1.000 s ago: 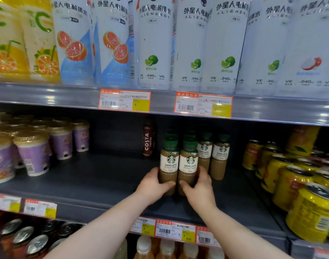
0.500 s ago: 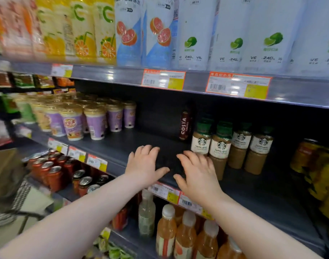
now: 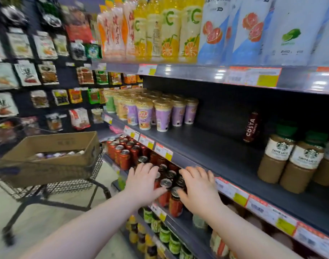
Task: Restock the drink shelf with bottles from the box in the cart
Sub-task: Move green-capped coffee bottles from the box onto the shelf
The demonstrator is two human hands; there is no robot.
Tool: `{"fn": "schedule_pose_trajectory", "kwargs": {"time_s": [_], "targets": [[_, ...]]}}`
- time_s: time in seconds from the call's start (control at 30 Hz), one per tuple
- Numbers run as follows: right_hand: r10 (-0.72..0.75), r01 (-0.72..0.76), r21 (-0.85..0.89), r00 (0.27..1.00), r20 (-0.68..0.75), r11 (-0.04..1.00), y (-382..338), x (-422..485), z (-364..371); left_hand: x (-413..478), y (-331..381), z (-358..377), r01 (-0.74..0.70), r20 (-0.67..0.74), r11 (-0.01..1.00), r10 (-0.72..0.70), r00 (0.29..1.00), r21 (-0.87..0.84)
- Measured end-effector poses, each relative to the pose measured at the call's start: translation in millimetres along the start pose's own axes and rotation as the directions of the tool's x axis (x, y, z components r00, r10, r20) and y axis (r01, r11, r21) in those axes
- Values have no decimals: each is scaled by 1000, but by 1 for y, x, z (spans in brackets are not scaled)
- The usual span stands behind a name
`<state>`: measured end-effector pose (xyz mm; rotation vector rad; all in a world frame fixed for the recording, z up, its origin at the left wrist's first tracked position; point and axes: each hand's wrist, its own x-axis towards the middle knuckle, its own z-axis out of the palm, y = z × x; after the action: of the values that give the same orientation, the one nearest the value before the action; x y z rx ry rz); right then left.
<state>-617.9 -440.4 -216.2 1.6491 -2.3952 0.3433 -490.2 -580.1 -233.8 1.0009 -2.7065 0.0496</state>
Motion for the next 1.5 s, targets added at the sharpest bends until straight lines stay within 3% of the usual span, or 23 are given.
{"fn": "schedule_pose_trajectory", "kwargs": {"time_s": [0.27,0.4,0.63,0.9,1.23,1.5], "targets": [[-70,72,-27,996,60,997,-137,45,38,-55,-143,-5,67,38,997,-69,997,49],[-165,163,22,978,129,986,-237,71,67,-106,-247,-12,182,69,981,-187,980,69],[-327,314,90,915,236,945,-388,97,114,-191,-392,-22,422,112,904,-428,897,72],[-458,443,120,835,305,888,-481,137,154,-233,-478,-6,580,157,812,-583,797,74],[-576,526,235,763,294,817,-552,258,217,-180,-583,14,683,160,724,-689,707,94],[-523,466,246,802,289,850,-545,412,248,-41,-654,33,655,153,749,-661,734,95]]}}
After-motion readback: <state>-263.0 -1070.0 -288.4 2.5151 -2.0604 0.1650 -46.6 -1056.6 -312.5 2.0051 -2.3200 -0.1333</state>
